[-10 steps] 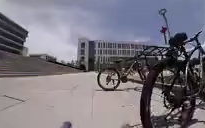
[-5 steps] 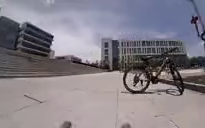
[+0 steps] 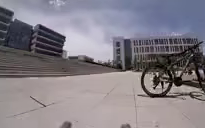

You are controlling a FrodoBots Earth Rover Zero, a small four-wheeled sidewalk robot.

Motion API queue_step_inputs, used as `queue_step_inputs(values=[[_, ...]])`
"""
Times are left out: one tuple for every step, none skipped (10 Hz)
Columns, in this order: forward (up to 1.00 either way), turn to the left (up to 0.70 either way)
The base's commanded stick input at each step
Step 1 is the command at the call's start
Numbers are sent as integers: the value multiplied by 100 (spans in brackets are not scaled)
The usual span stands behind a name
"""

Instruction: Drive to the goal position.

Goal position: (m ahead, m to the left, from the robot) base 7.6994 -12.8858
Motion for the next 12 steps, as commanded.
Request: queue_step_inputs(values=[[70, 0], [70, 0], [70, 0], [70, 0], [70, 0], [70, 0], [70, 0], [70, 0], [70, 0], [70, 0], [70, 0], [70, 0]])
